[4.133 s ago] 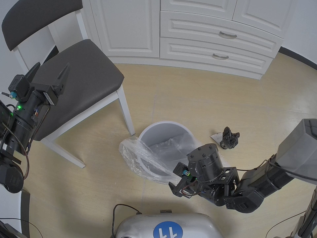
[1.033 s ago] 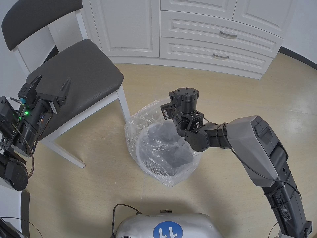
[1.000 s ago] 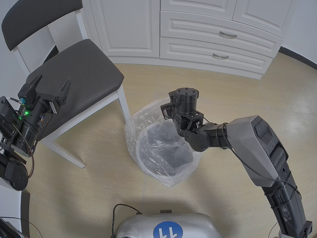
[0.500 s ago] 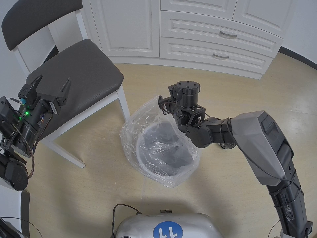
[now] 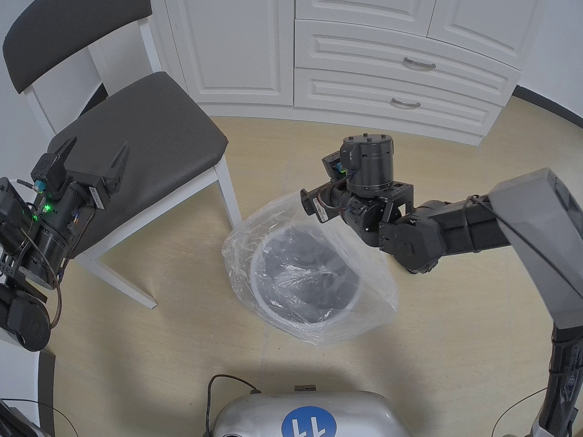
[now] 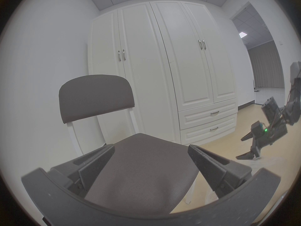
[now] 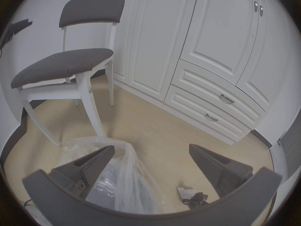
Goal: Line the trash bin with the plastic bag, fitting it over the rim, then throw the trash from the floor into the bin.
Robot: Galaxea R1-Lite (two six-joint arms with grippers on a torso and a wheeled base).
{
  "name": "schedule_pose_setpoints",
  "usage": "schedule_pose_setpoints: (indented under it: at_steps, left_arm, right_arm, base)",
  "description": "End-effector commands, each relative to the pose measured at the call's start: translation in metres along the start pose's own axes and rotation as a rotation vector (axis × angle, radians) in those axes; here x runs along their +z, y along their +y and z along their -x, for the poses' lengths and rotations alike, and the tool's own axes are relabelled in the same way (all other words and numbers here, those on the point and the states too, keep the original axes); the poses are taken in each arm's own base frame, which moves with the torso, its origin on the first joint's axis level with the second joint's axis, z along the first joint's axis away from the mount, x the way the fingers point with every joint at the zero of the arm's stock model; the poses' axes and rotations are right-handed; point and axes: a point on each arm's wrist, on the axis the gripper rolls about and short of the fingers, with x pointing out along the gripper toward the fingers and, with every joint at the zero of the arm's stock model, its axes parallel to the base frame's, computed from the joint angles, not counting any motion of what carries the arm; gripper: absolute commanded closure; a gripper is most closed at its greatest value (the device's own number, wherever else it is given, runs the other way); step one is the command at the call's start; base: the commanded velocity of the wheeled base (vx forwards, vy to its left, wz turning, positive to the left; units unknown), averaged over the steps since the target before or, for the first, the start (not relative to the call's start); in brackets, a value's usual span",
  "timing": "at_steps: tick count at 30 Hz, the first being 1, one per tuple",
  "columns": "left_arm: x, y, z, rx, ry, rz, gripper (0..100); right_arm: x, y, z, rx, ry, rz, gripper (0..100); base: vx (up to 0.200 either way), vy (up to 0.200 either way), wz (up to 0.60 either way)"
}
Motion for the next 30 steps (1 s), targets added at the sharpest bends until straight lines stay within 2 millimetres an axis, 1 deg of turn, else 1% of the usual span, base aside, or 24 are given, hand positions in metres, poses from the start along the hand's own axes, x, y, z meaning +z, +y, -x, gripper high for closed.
schedule_pose_setpoints:
  at_steps: [1, 2, 3, 4, 7, 9, 11, 14, 19, 23, 24, 27, 29, 30]
  left_arm:
    - [0.001, 0.000, 0.001, 0.001, -0.002, 0.000, 0]
    - [0.001, 0.000, 0.001, 0.001, -0.001, 0.001, 0]
    - [0.001, 0.000, 0.001, 0.001, -0.001, 0.001, 0]
    - [0.001, 0.000, 0.001, 0.001, -0.001, 0.001, 0]
    - [0.000, 0.000, 0.001, -0.003, 0.003, 0.002, 0]
    - [-0.002, -0.004, 0.001, -0.015, 0.008, 0.006, 0]
    - [-0.003, -0.005, 0.000, -0.019, 0.011, 0.007, 0]
    - [-0.004, -0.005, 0.001, -0.021, 0.015, 0.007, 0]
    - [-0.005, -0.011, 0.003, -0.044, 0.025, 0.015, 0]
    - [-0.007, -0.016, 0.004, -0.063, 0.033, 0.023, 0]
    - [-0.007, -0.025, 0.005, -0.098, 0.037, 0.040, 0]
    - [-0.009, -0.036, 0.009, -0.150, 0.047, 0.060, 0]
    - [-0.009, -0.038, 0.010, -0.162, 0.051, 0.065, 0]
    - [-0.012, -0.045, 0.013, -0.190, 0.066, 0.072, 0]
  right_arm:
    - [0.022, -0.012, 0.038, 0.020, -0.018, 0.000, 0]
    - [0.021, -0.014, 0.046, 0.030, -0.003, 0.012, 0]
    - [0.021, -0.014, 0.046, 0.030, -0.003, 0.012, 0]
    - [0.012, -0.020, 0.069, 0.061, 0.075, 0.075, 0]
    - [-0.008, -0.029, 0.106, 0.120, 0.191, 0.192, 0]
    - [-0.022, -0.032, 0.122, 0.138, 0.234, 0.232, 0]
    - [-0.032, -0.034, 0.130, 0.141, 0.261, 0.247, 0]
    - [-0.043, -0.036, 0.135, 0.127, 0.281, 0.247, 0]
    - [-0.058, -0.034, 0.131, 0.114, 0.290, 0.220, 0]
    - [-0.063, -0.030, 0.128, 0.107, 0.291, 0.183, 0]
    - [-0.069, -0.025, 0.125, 0.109, 0.297, 0.142, 0]
    - [-0.078, -0.018, 0.121, 0.108, 0.312, 0.095, 0]
    - [-0.080, -0.017, 0.120, 0.107, 0.317, 0.084, 0]
    - [-0.088, -0.011, 0.114, 0.105, 0.327, 0.054, 0]
  base:
    - [0.000, 0.000, 0.00]
    - [0.000, 0.000, 0.00]
    - [0.000, 0.000, 0.00]
    - [0.000, 0.000, 0.00]
    - [0.000, 0.000, 0.00]
    - [0.000, 0.000, 0.00]
    - [0.000, 0.000, 0.00]
    - [0.000, 0.000, 0.00]
    - [0.000, 0.000, 0.00]
    - [0.000, 0.000, 0.00]
    - [0.000, 0.000, 0.00]
    - [0.000, 0.000, 0.00]
    - [0.000, 0.000, 0.00]
    - [0.000, 0.000, 0.00]
